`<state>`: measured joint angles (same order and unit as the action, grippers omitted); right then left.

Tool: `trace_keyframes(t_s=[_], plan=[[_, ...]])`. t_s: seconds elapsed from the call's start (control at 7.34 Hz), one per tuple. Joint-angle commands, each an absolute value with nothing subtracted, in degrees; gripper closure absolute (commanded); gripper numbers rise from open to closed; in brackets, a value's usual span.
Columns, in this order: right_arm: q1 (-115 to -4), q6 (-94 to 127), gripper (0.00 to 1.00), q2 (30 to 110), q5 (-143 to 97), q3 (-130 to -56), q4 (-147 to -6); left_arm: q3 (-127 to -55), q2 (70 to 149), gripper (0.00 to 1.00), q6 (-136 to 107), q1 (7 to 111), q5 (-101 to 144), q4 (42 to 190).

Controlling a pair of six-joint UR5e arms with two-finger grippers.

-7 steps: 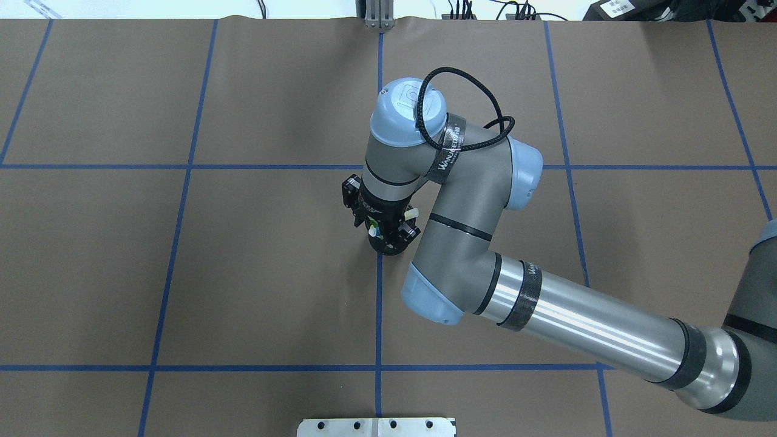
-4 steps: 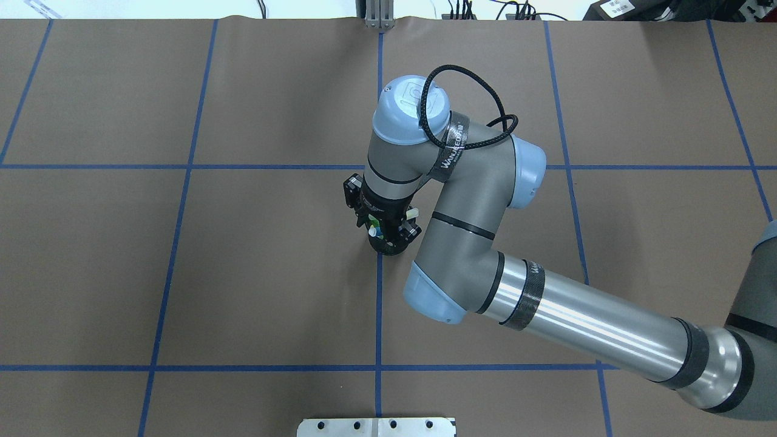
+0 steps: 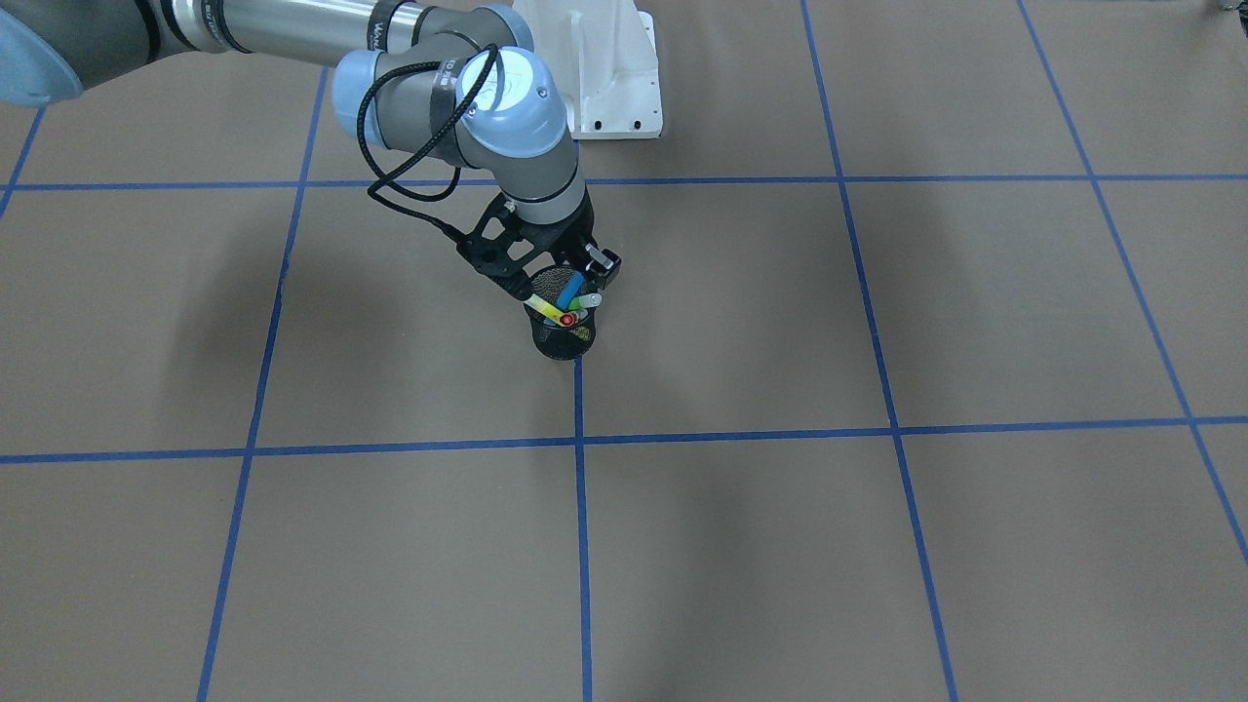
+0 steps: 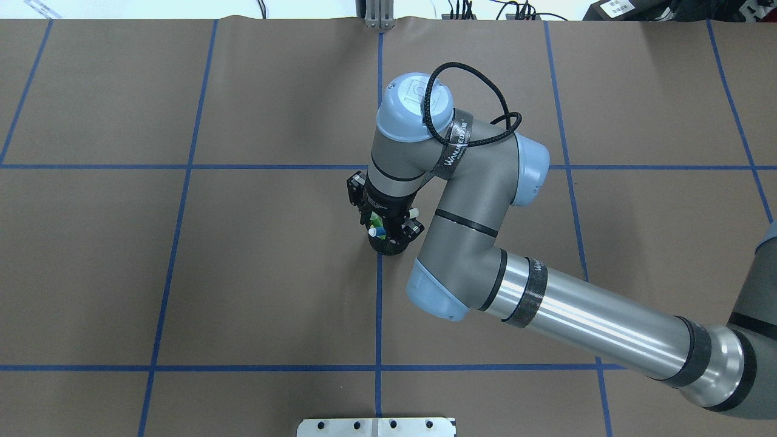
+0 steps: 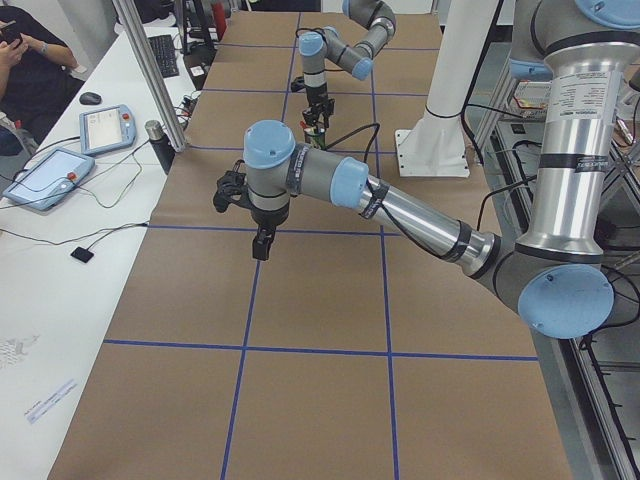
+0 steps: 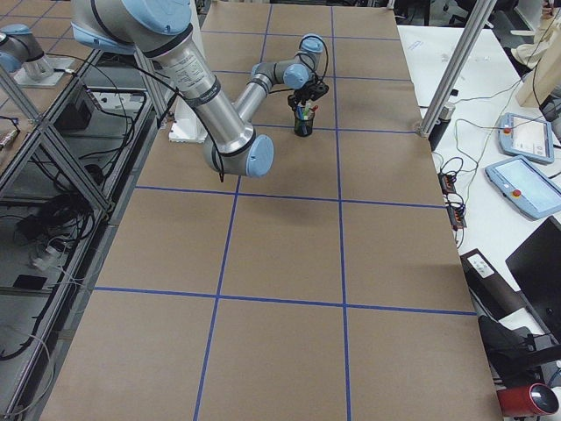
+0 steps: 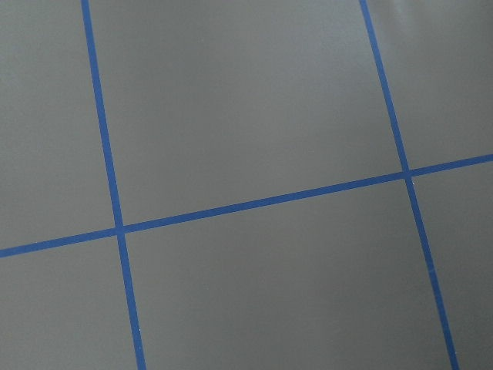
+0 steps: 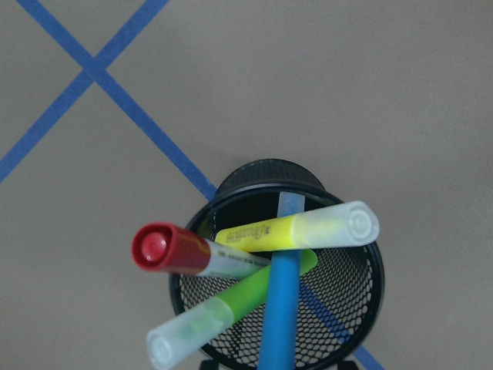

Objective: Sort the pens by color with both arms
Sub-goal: 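Lower the right gripper onto the blue marker in the cup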

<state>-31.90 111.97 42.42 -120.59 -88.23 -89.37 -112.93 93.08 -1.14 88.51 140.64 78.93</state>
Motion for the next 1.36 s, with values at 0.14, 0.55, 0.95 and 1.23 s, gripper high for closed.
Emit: trace_keyframes(t_s=[0.14, 0.55, 0.95, 1.23], plan=[[-31.9, 112.1, 0.42, 42.5, -120.6, -88.2, -89.3, -112.8, 93.1, 0.00, -1.1, 88.4, 140.6, 78.9], [-31.9, 112.1, 0.48, 42.5, -120.6, -88.2, -89.4, -112.8, 93.2, 0.00, -1.2, 88.4, 140.6, 78.9], [-31.9, 112.1, 0.56, 42.5, -120.6, -88.2, -89.4, -112.8, 93.3, 0.00, -1.1, 88.5, 140.6, 78.9], [-31.9, 112.1, 0.59, 42.6, -120.6, -88.2, -89.4, -112.8, 93.3, 0.00, -1.1, 88.5, 140.6, 78.9]])
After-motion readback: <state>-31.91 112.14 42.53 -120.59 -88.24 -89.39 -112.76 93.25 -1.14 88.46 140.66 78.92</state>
